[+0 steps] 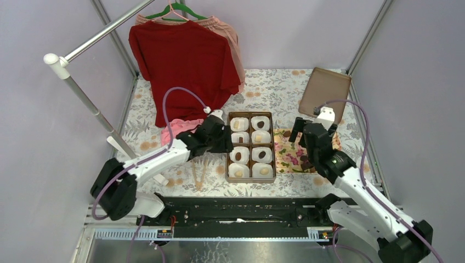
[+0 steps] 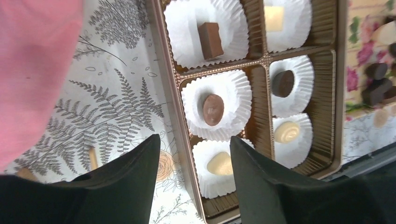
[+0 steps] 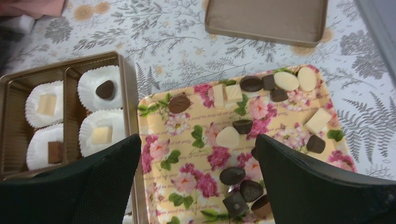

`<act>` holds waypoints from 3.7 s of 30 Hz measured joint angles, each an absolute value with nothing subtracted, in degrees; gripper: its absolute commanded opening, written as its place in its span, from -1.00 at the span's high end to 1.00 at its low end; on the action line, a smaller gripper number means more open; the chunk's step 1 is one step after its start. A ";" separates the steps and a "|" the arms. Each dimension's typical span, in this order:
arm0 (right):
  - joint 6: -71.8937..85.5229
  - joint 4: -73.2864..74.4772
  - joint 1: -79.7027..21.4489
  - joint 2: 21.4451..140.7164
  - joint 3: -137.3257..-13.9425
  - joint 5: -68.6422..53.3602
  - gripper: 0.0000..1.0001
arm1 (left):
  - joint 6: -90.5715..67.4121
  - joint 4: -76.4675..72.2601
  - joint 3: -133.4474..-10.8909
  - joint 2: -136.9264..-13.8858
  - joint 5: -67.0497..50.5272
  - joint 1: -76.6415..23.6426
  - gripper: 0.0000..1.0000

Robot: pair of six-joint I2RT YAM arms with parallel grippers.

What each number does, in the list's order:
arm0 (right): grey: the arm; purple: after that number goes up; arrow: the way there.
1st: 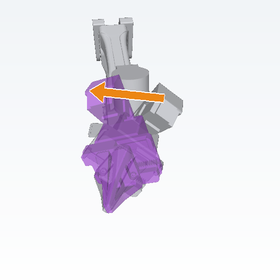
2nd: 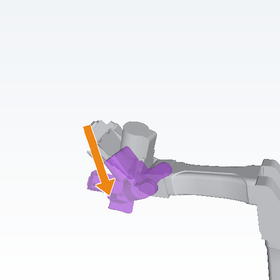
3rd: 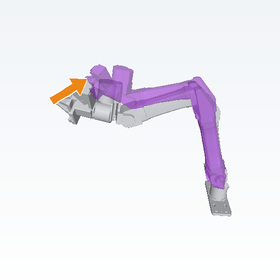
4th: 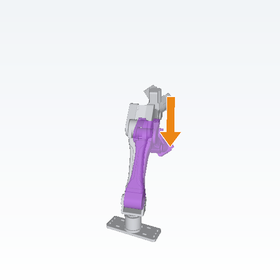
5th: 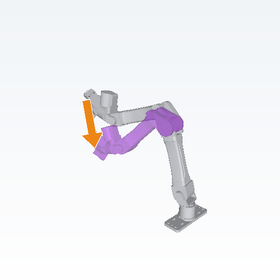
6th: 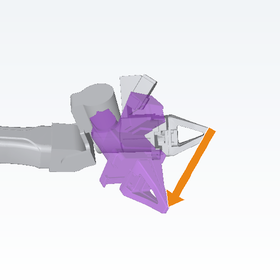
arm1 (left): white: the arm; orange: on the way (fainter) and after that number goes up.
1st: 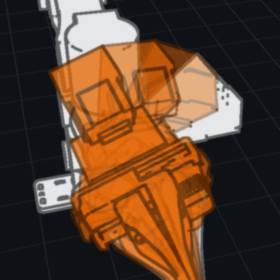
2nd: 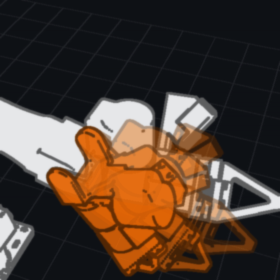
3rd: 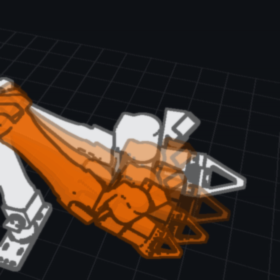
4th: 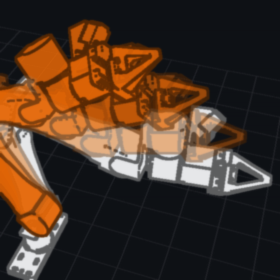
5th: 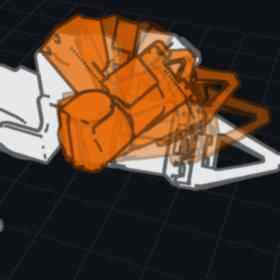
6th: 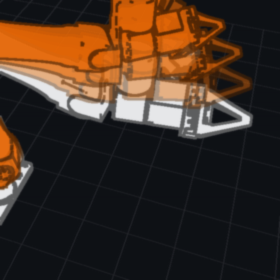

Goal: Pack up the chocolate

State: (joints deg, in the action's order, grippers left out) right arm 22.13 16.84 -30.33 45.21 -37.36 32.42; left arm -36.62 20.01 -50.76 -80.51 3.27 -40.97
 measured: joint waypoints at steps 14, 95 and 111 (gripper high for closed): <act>18.46 11.70 -20.45 72.42 -51.86 33.52 -1.00 | -24.99 33.26 -59.53 -67.00 4.36 -32.73 -0.97; 13.91 22.02 -2.52 120.62 -99.39 5.39 1.00 | -28.71 28.08 -50.30 -49.50 2.55 -16.01 -0.97; 13.65 12.84 -4.89 96.82 -77.41 -7.01 1.00 | -37.12 19.75 -46.76 -51.24 -8.80 -16.01 -0.97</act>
State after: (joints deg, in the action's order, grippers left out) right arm 13.65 12.84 -4.89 96.82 -77.41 -7.01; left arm -37.12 19.75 -46.76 -51.24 -8.80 -16.01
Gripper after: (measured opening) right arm 0.018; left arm 0.986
